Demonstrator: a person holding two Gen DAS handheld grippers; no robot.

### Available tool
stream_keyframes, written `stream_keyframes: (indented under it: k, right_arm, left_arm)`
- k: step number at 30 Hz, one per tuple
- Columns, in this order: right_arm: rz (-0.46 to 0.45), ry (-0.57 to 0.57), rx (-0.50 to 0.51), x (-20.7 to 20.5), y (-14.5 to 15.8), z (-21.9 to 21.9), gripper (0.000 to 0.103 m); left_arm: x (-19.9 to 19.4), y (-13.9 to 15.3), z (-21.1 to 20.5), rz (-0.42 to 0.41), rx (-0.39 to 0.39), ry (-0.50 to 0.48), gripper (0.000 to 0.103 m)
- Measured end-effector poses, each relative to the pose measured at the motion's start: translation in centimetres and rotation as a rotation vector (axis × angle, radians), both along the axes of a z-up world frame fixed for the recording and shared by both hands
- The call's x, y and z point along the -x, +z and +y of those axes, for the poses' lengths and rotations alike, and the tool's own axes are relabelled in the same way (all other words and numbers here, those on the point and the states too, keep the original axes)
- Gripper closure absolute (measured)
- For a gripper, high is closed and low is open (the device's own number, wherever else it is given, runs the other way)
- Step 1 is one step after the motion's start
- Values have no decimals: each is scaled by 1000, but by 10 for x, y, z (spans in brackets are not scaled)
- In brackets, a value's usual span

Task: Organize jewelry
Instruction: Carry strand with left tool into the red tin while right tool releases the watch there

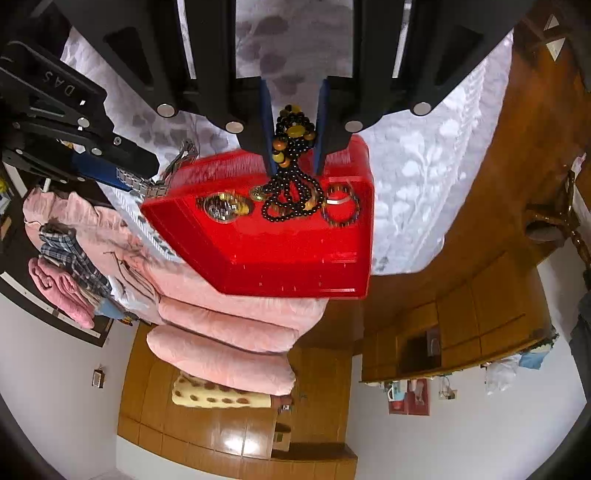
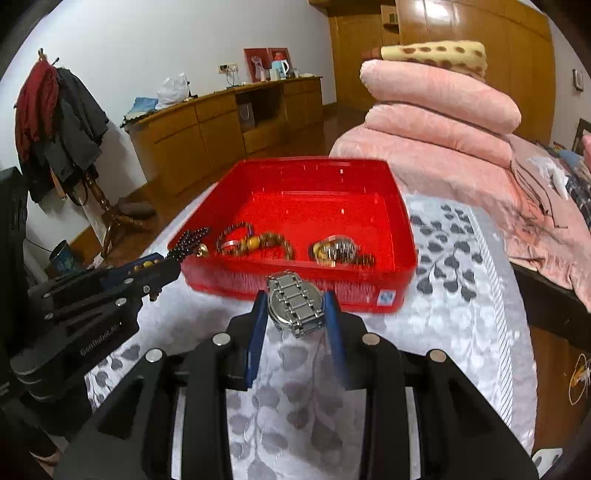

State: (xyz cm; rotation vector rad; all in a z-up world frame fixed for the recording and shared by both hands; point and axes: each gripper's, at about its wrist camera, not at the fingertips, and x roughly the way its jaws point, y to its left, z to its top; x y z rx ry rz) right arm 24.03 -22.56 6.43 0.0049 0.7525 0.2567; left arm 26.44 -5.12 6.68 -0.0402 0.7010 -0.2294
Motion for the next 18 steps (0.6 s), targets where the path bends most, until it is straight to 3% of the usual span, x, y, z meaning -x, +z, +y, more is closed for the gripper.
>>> stream_keyframes:
  k: [10, 18]
  right_arm:
    - [-23, 1, -12, -35, 21, 1, 73]
    - [9, -16, -17, -73, 17, 1, 73]
  left_arm:
    - [-37, 11, -1, -8, 13, 15, 84]
    - [-73, 8, -11, 8, -4, 18, 83]
